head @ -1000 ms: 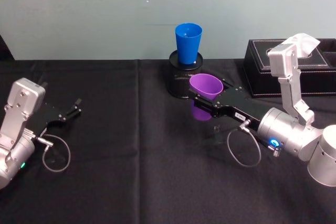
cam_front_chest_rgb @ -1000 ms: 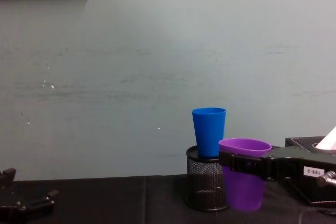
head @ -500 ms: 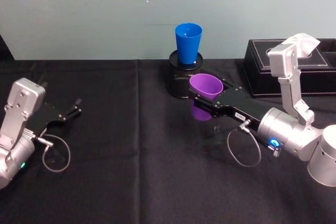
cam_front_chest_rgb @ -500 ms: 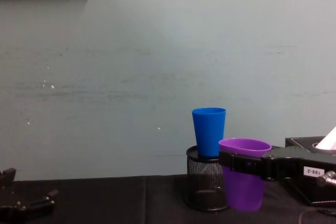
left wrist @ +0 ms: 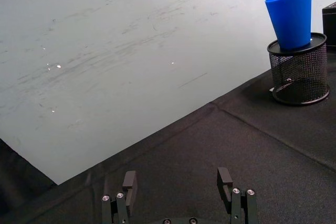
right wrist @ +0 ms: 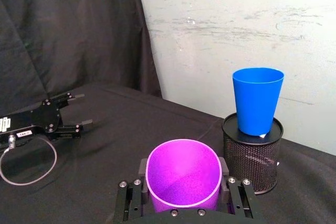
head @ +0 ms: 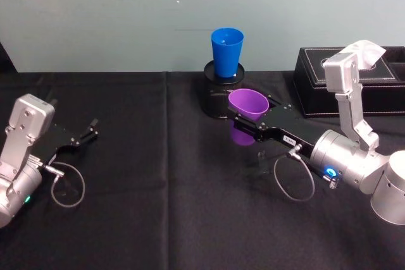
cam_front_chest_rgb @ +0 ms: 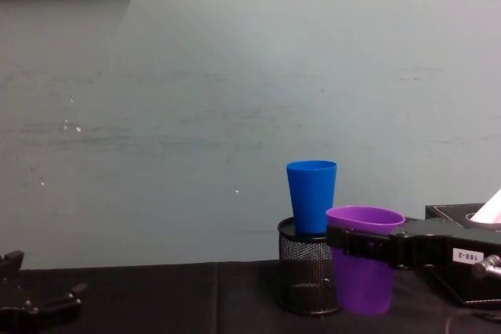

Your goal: Pick up one cup with a gripper and tap it against the other cup.

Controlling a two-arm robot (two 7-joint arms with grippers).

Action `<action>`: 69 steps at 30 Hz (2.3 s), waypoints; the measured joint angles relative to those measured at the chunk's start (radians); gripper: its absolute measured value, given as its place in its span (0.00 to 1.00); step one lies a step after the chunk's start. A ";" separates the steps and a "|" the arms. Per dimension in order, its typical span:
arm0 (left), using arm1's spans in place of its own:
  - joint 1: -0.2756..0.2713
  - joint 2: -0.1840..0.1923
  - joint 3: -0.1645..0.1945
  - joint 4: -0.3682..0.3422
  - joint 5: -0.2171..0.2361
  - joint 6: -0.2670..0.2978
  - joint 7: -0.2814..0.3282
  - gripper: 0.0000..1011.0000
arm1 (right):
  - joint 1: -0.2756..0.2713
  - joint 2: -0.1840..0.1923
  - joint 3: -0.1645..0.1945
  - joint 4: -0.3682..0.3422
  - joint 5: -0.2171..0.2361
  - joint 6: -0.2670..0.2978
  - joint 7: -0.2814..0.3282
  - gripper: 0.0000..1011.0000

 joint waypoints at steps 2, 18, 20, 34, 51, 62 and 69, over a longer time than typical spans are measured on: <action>0.000 0.000 0.000 0.000 0.000 0.000 0.000 0.99 | 0.000 0.000 0.000 0.000 0.000 0.000 0.000 0.72; 0.000 0.000 0.000 0.000 0.000 0.000 0.000 0.99 | 0.000 0.000 0.000 0.000 0.000 0.000 0.000 0.72; 0.000 0.000 0.000 0.000 0.000 0.000 0.000 0.99 | 0.000 0.000 0.000 0.000 0.000 0.000 0.000 0.72; 0.000 0.000 0.000 0.000 0.000 0.000 0.000 0.99 | 0.000 0.000 0.000 0.000 0.000 0.000 0.000 0.72; 0.000 0.000 0.000 0.000 0.000 0.000 0.000 0.99 | 0.084 -0.049 -0.036 0.067 -0.053 0.027 -0.096 0.72; 0.000 0.000 0.000 0.000 0.000 0.000 0.000 0.99 | 0.174 -0.165 -0.039 0.184 -0.137 0.046 -0.219 0.72; 0.000 0.000 0.000 0.000 0.000 0.000 0.000 0.99 | 0.222 -0.214 -0.029 0.262 -0.151 0.047 -0.229 0.72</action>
